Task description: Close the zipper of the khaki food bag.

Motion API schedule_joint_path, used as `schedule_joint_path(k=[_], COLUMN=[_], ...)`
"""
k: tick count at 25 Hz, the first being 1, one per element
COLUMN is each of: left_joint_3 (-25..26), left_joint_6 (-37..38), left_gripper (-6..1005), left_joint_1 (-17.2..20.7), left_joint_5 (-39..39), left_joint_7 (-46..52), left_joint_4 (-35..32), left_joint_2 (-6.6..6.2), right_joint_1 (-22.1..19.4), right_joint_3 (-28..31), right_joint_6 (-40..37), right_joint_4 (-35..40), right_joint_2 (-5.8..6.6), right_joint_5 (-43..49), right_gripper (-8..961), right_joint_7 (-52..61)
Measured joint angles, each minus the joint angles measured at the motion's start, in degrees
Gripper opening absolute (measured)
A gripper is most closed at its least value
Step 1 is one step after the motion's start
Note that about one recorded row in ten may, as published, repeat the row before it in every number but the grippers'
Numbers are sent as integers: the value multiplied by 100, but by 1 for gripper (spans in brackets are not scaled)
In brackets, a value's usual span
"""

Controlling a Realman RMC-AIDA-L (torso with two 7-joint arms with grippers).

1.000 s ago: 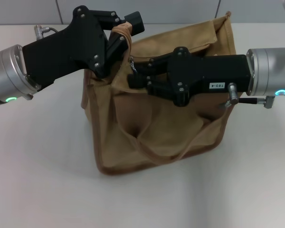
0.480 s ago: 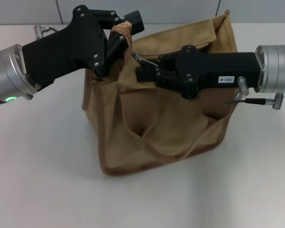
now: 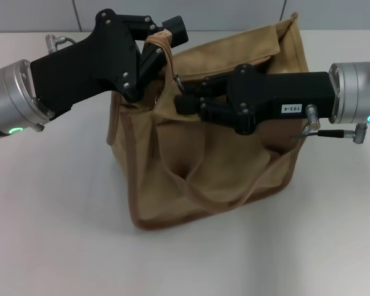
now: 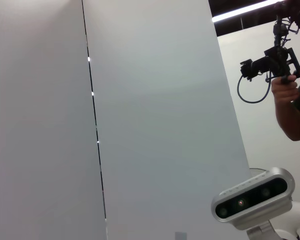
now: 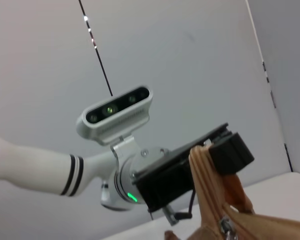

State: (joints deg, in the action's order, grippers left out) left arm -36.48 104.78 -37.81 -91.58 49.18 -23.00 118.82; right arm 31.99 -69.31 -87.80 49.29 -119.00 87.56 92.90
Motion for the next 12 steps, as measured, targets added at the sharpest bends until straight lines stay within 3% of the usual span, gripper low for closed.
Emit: schedule_joint_path(k=[6,12], left_joint_3=[36,36], left_joint_6=[-9,-22], left_gripper=[0,0], left_joint_1=[15,31], left_joint_5=[-2,0], left_joint_7=[3,4], left_joint_4=[-1,-3], left_joint_2=[0,-1], right_joint_1=[29,54], right_joint_3=[131,266], right_joint_6=[10,-150], right_joint_4=[-22,-25], right_joint_2=[36,55], right_joint_5=[104,111], right_gripper=[182,389], right_joint_7=[-134,3])
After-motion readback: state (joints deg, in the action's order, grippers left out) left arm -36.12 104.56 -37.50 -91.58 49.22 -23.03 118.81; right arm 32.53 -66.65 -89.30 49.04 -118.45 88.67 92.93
